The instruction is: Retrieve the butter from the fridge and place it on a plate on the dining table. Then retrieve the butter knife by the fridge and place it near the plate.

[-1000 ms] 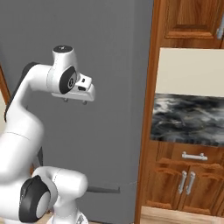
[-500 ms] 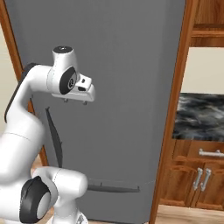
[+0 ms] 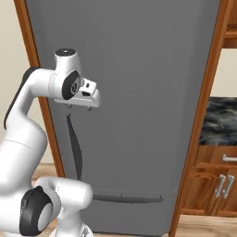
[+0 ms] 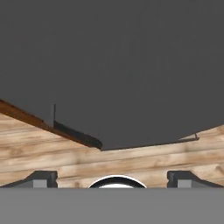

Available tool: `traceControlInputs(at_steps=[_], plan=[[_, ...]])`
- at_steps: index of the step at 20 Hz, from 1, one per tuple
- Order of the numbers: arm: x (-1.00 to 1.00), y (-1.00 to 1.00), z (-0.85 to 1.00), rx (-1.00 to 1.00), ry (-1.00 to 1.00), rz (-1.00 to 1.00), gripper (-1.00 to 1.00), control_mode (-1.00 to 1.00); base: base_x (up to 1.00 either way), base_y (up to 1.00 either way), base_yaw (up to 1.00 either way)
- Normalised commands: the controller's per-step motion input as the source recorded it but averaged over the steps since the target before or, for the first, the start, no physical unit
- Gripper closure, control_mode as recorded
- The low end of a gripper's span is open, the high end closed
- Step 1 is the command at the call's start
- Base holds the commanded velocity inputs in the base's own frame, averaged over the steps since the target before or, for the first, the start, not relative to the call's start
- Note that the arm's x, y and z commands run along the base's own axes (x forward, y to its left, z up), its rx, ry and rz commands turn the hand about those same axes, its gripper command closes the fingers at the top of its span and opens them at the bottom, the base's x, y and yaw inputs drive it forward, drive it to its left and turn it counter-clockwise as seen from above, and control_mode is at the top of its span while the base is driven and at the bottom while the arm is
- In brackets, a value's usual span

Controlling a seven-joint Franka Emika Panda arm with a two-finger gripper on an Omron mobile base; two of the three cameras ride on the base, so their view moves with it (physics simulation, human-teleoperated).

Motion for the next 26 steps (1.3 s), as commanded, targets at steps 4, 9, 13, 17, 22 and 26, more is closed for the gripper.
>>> traceControlInputs(at_steps=[4, 9, 13, 17, 22, 26], plan=[[0.0, 0.0, 0.0, 0.0, 0.0, 0.0, -1.0, 1.0, -0.41, 0.4, -0.01], [0.0, 0.0, 0.0, 0.0, 0.0, 0.0, -1.0, 1.0, -0.51, 0.42, 0.0], [0.0, 0.0, 0.0, 0.0, 0.0, 0.0, -1.0, 1.0, -0.6, 0.17, 0.0], [0.0, 0.0, 0.0, 0.0, 0.0, 0.0, -1.0, 1.0, -0.58, -0.07, -0.02], [0.0, 0.0, 0.0, 0.0, 0.0, 0.0, -1.0, 1.0, -0.53, -0.03, -0.01], [0.0, 0.0, 0.0, 0.0, 0.0, 0.0, -1.0, 1.0, -0.36, 0.0, 0.0]])
